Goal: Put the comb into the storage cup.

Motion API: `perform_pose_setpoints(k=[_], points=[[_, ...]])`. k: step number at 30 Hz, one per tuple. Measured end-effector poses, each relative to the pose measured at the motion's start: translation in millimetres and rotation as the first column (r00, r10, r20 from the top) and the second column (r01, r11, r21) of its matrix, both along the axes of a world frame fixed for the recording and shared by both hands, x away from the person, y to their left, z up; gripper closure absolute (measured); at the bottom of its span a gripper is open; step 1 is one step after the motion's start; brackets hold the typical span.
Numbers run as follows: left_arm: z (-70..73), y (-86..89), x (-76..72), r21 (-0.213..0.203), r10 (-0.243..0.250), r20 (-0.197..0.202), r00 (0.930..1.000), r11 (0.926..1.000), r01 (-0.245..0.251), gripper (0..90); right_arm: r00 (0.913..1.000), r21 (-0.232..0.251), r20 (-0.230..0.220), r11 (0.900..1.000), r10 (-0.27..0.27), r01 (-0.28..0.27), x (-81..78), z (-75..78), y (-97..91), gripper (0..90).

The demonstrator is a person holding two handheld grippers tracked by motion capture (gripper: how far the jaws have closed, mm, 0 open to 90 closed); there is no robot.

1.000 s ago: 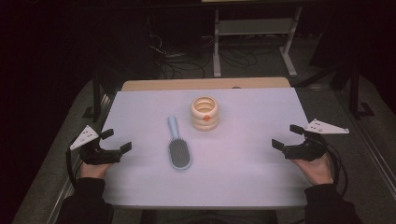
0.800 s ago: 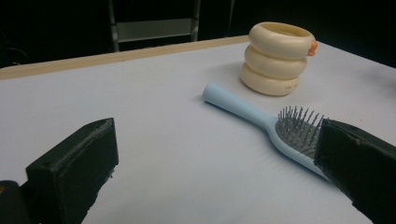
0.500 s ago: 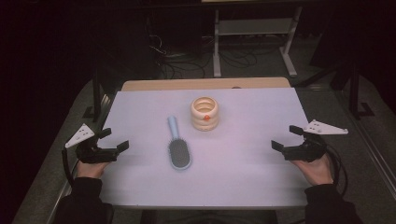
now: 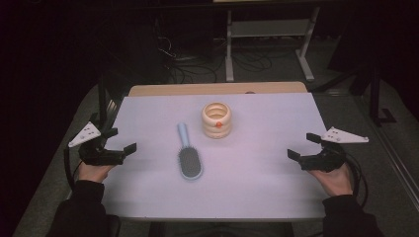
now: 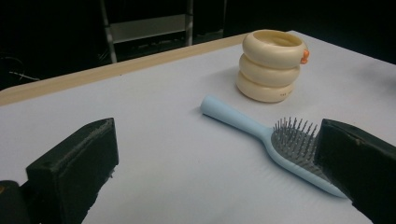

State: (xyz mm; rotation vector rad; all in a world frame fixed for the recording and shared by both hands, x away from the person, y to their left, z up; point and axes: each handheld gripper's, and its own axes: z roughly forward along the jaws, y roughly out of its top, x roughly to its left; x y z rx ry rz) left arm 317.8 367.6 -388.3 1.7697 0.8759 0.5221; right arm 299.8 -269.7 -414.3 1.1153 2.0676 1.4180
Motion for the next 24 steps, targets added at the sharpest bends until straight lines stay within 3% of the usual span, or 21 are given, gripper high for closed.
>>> perform_pose_setpoints(k=[11, 20, 24], points=[[11.0, -5.8, 11.8, 0.017, -0.031, -0.010, 0.9995, 0.9994, 0.031, 0.0, 1.0000, 0.003, -0.002, 1.0000, 0.004, -0.004, -0.3, 0.0, 0.0, 0.0], [22.2, -16.9, 24.7, 0.061, -0.069, -0.024, 0.9973, 0.9956, 0.070, 0.0, 0.9999, -0.001, -0.005, 1.0000, 0.009, -0.009, -0.5, -0.2, 0.5, 0.0], [24.4, -20.0, 28.5, 0.057, -0.078, -0.028, 0.9966, 0.9952, 0.080, 0.0, 0.9999, 0.000, -0.007, 0.9999, 0.011, -0.011, -0.4, -0.4, 0.5, 0.0]])
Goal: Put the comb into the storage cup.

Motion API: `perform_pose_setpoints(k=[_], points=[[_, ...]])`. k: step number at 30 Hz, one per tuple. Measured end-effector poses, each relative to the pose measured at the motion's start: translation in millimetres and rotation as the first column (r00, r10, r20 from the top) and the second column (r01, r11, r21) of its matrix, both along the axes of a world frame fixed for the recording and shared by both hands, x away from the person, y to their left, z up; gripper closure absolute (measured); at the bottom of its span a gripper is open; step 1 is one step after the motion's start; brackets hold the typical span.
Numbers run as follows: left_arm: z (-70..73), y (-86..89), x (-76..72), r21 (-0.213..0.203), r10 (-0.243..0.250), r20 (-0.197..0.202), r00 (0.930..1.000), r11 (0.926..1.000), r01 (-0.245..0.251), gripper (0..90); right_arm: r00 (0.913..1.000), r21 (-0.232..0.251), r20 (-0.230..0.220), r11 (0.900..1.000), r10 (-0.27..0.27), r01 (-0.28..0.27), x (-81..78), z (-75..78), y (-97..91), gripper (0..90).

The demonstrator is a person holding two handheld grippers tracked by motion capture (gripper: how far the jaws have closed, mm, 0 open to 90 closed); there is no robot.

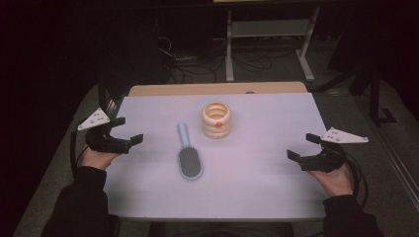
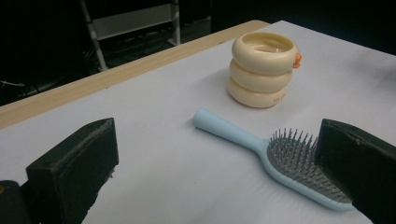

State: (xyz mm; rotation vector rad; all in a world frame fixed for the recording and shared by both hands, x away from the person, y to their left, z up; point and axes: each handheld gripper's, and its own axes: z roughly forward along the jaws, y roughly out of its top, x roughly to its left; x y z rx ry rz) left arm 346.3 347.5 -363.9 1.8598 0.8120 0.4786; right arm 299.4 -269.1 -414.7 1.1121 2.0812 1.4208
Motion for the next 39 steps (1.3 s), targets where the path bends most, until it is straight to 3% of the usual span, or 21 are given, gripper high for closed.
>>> perform_pose_setpoints(k=[5, 22, 29, 39], points=[[2.7, -5.5, 9.3, -0.001, -0.038, -0.018, 0.9991, 0.9993, 0.037, 0.0, 1.0000, -0.002, -0.001, 1.0000, 0.003, -0.003, -0.2, 0.0, 0.4, 0.0], [17.2, -22.2, 31.7, 0.022, -0.086, -0.041, 0.9954, 0.9960, 0.087, 0.0, 0.9999, -0.012, -0.007, 0.9999, 0.008, -0.009, -0.1, -1.0, 1.6, 0.0], [14.1, -35.9, 42.1, 0.020, -0.114, -0.042, 0.9926, 0.9932, 0.115, 0.0, 1.0000, -0.004, -0.007, 1.0000, 0.007, -0.007, 0.3, -1.1, 0.7, 0.0], [8.9, -51.6, 59.3, 0.025, -0.130, -0.089, 0.9875, 0.9908, 0.133, 0.0, 0.9999, 0.001, -0.011, 1.0000, 0.009, -0.009, -0.4, -2.0, 0.1, 0.0]])
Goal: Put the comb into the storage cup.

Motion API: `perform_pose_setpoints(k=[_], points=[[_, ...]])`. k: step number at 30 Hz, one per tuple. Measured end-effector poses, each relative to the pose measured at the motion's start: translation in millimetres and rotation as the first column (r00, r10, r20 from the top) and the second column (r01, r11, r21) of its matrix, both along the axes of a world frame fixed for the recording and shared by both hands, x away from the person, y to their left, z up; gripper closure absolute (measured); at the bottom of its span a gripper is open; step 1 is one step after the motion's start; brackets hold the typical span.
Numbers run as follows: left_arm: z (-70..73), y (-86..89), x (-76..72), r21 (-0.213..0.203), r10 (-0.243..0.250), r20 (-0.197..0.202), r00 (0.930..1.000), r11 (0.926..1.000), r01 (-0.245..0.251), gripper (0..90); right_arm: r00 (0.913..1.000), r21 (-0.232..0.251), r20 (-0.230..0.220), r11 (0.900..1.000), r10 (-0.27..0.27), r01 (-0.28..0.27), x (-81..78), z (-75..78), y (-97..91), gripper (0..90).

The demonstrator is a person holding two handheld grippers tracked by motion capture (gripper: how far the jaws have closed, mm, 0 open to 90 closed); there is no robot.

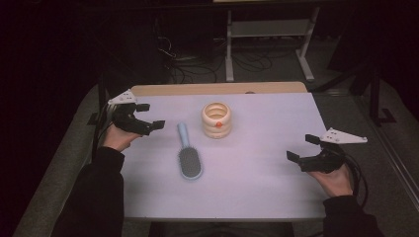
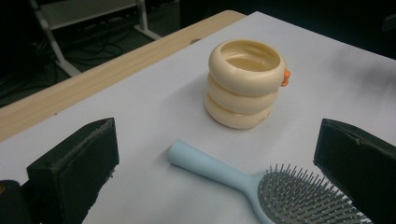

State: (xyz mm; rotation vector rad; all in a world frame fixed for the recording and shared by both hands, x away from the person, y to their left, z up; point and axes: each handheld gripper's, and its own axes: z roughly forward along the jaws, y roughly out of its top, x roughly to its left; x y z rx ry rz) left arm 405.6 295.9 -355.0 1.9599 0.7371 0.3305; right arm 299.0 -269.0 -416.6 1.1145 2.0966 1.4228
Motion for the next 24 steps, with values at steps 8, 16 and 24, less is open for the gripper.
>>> perform_pose_setpoints(k=[8, 16, 24], points=[[-4.3, -17.7, 8.8, 0.021, -0.029, -0.016, 0.9994, 0.9993, 0.030, 0.0, 1.0000, -0.006, -0.003, 1.0000, 0.007, -0.007, -0.2, -0.4, 0.9, 0.0], [-11.9, -26.5, 17.3, 0.058, -0.035, -0.032, 0.9989, 0.9977, 0.036, 0.0, 1.0000, -0.007, -0.002, 0.9999, 0.008, -0.008, -0.5, -0.2, 1.1, 0.0], [-23.9, -28.5, 26.8, 0.102, -0.013, -0.061, 0.9981, 0.9946, 0.019, 0.0, 0.9999, -0.005, 0.002, 0.9999, 0.012, -0.012, -1.0, 0.2, 1.6, 0.0]])
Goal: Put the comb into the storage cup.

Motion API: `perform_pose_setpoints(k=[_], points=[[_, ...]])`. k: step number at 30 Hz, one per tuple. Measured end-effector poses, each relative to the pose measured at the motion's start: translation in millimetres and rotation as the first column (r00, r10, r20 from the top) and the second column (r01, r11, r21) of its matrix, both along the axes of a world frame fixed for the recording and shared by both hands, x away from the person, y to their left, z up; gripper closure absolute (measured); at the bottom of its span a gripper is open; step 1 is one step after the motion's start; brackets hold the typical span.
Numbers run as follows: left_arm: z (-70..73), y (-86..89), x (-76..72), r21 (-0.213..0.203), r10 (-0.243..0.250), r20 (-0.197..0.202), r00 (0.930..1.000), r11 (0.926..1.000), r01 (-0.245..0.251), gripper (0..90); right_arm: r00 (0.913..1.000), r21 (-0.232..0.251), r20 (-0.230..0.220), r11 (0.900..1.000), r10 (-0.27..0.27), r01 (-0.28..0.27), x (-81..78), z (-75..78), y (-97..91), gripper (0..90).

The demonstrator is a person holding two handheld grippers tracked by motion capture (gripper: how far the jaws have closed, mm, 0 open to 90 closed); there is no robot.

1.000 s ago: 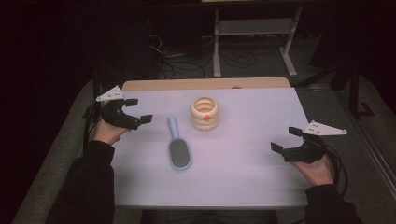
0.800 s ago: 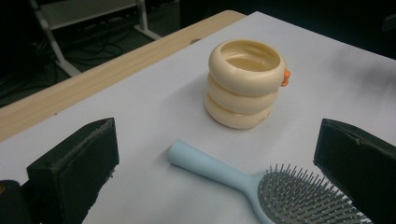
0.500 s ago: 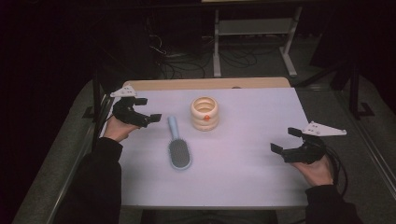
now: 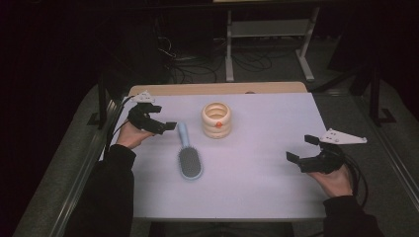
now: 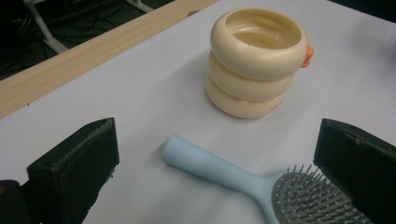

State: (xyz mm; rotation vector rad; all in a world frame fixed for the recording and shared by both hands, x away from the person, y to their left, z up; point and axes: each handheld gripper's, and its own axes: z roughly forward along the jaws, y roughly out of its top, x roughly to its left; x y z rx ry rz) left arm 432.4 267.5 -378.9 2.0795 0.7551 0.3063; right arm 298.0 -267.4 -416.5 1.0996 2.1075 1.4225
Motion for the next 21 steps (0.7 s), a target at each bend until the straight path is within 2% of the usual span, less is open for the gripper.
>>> perform_pose_setpoints(k=[14, 17, 19, 21], points=[[-14.4, -12.6, 9.6, 0.015, -0.016, -0.041, 0.9990, 0.9997, 0.017, 4.5, 1.0000, -0.004, -0.001, 1.0000, 0.004, -0.004, -0.2, 0.0, 0.5, 0.0], [-15.5, -16.2, 10.2, 0.015, -0.019, -0.036, 0.9992, 0.9997, 0.020, 8.3, 1.0000, -0.006, -0.003, 1.0000, 0.005, -0.005, -0.1, -0.1, 0.7, 0.0], [-15.6, -18.1, 10.7, 0.020, -0.016, -0.036, 0.9992, 0.9997, 0.017, 14.0, 1.0000, -0.008, -0.002, 1.0000, 0.005, -0.005, -0.1, -0.2, 0.8, 0.0], [-16.0, -19.9, 12.1, 0.030, -0.016, -0.034, 0.9993, 0.9994, 0.017, 14.2, 1.0000, -0.009, -0.003, 0.9999, 0.006, -0.006, -0.1, -0.3, 0.9, 0.0]])
